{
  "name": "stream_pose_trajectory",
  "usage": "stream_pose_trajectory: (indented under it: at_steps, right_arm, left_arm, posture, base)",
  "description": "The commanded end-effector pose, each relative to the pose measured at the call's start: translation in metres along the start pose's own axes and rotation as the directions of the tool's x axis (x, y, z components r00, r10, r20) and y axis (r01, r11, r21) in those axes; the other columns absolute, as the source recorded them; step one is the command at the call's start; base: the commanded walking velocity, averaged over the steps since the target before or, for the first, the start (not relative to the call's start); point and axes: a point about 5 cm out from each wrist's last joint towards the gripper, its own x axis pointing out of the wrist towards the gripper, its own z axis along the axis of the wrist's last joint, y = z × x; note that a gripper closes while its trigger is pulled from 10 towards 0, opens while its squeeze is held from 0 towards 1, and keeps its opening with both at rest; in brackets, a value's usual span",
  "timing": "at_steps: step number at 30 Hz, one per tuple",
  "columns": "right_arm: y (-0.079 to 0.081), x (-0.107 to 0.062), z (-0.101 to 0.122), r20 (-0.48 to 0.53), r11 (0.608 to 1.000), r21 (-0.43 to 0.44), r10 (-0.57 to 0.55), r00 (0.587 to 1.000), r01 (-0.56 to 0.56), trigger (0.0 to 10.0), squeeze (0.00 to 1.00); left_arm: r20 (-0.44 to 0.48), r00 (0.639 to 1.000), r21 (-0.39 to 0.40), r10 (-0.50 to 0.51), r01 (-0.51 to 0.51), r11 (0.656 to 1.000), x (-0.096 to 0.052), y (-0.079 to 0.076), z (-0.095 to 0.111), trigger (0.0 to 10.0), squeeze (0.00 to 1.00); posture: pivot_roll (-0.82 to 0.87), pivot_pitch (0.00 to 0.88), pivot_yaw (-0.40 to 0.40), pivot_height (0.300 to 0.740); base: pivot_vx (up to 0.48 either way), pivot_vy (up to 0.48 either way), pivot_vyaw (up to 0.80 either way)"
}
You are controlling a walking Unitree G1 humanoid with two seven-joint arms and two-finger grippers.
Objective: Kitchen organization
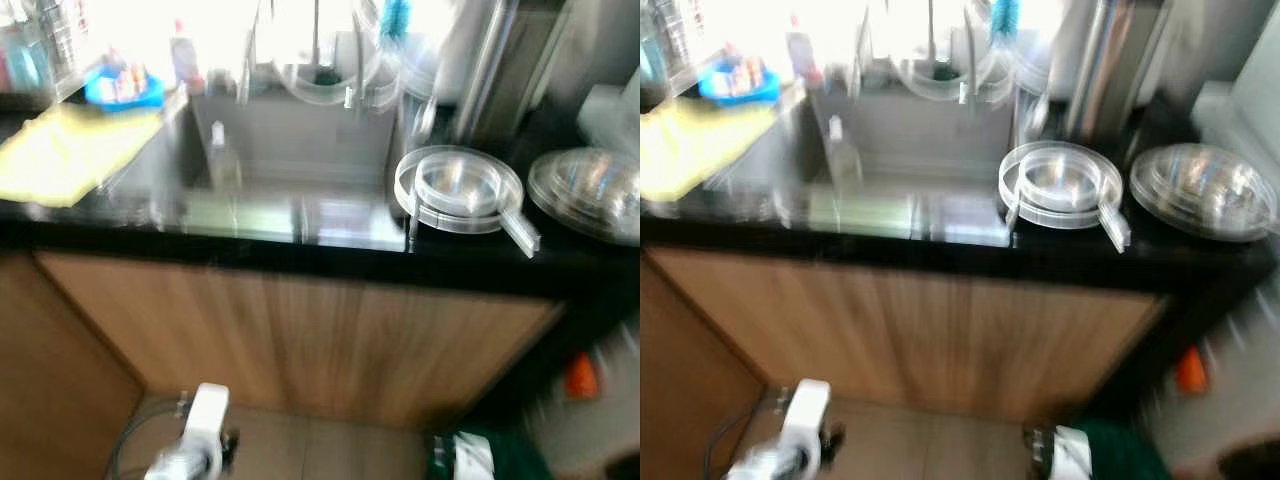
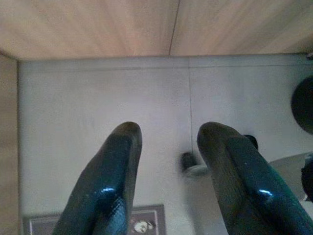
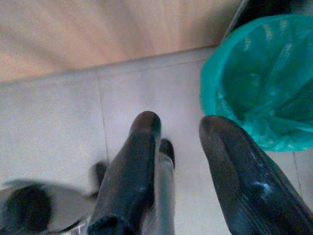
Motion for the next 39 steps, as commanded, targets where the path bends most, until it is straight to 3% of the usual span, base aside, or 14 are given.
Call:
stream_pose_trajectory:
  at_steps: [1,13,28,39]
  right_arm:
    - [0.007,0.001,0.002,0.010,1.000,0.001,0.016,1.000,-0.016,10.0,0.00]
    - [0.007,0.001,0.003,0.011,1.000,-0.003,0.019,1.000,-0.019,10.0,0.00]
    - [0.007,0.001,0.002,0.012,1.000,-0.002,0.019,1.000,-0.019,10.0,0.00]
    - [0.007,0.001,0.002,0.012,1.000,-0.001,0.020,1.000,-0.019,10.0,0.00]
  left_arm:
    - [-0.015,1.000,-0.007,0.017,-0.017,1.000,-0.002,0.008,-0.002,10.0,0.00]
    - [0.003,1.000,0.000,0.015,-0.015,1.000,-0.001,0.007,0.002,10.0,0.00]
    - [0.027,1.000,0.010,0.014,-0.014,1.000,0.000,0.006,0.008,10.0,0.00]
    - [0.014,1.000,0.008,0.017,-0.017,1.000,-0.001,0.008,0.003,10.0,0.00]
  posture:
    - [-0.08,0.000,0.017,0.740]
    - [-0.07,0.000,0.020,0.740]
    - [-0.08,0.000,0.020,0.740]
    - [-0.08,0.000,0.020,0.740]
  base:
    - [0.000,0.394,0.00]
    - [0.000,0.393,0.00]
    - [0.000,0.000,0.00]
    - [0.279,0.000,0.00]
